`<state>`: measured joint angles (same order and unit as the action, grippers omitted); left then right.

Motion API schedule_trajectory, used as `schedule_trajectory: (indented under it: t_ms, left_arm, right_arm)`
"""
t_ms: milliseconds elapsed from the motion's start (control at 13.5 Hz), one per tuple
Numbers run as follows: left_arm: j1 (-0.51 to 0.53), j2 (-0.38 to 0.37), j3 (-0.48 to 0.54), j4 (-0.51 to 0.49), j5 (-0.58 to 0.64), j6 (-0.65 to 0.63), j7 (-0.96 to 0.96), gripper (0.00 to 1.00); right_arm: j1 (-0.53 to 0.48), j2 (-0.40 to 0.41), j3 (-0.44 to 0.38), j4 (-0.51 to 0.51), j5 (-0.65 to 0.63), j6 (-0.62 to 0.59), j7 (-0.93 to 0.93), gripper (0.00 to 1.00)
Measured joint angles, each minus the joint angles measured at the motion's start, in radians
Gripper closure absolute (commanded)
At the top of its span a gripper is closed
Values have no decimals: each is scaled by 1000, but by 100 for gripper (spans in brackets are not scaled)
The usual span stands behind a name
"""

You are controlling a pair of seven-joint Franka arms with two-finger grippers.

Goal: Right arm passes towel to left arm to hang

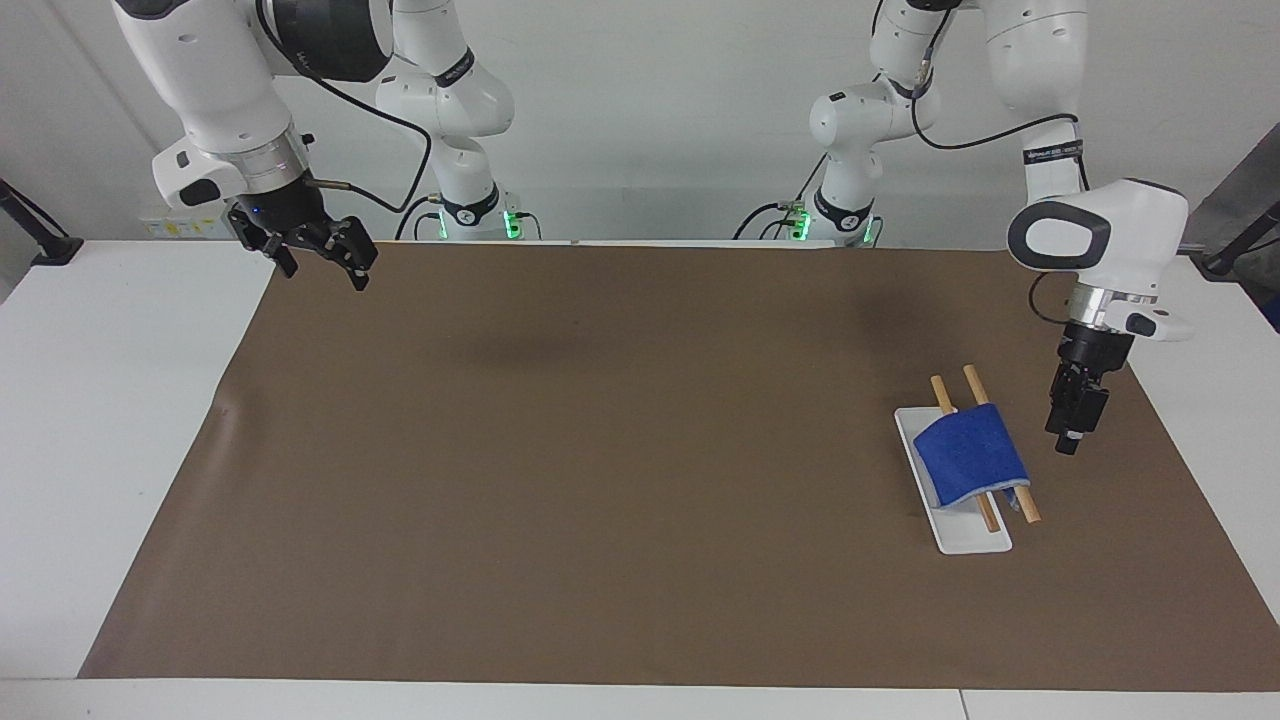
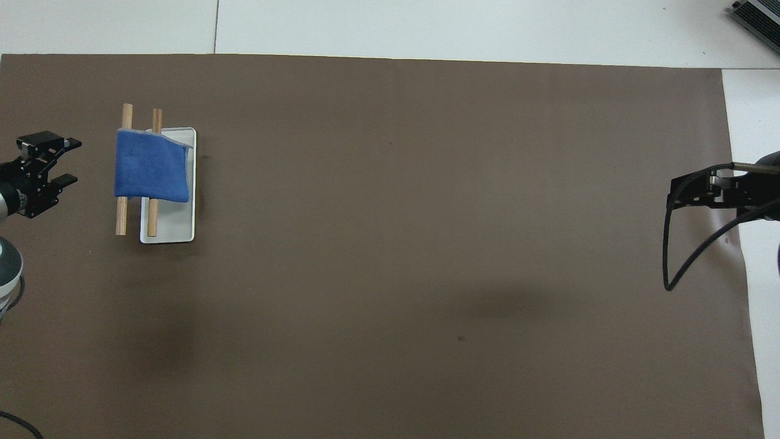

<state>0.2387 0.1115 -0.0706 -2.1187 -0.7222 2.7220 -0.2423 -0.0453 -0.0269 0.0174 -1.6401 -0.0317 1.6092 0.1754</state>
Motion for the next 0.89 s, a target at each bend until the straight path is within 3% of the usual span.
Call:
schedule_trajectory:
  t_ms: [371, 891]
  left_arm:
    - [95, 37, 5, 221, 305, -389, 12, 21]
    - [95, 44, -7, 521, 539, -847, 17, 21]
  right_arm:
    - [0, 0, 0, 1, 0, 16, 0, 0]
    - [0, 0, 0, 7, 0, 17, 0, 0]
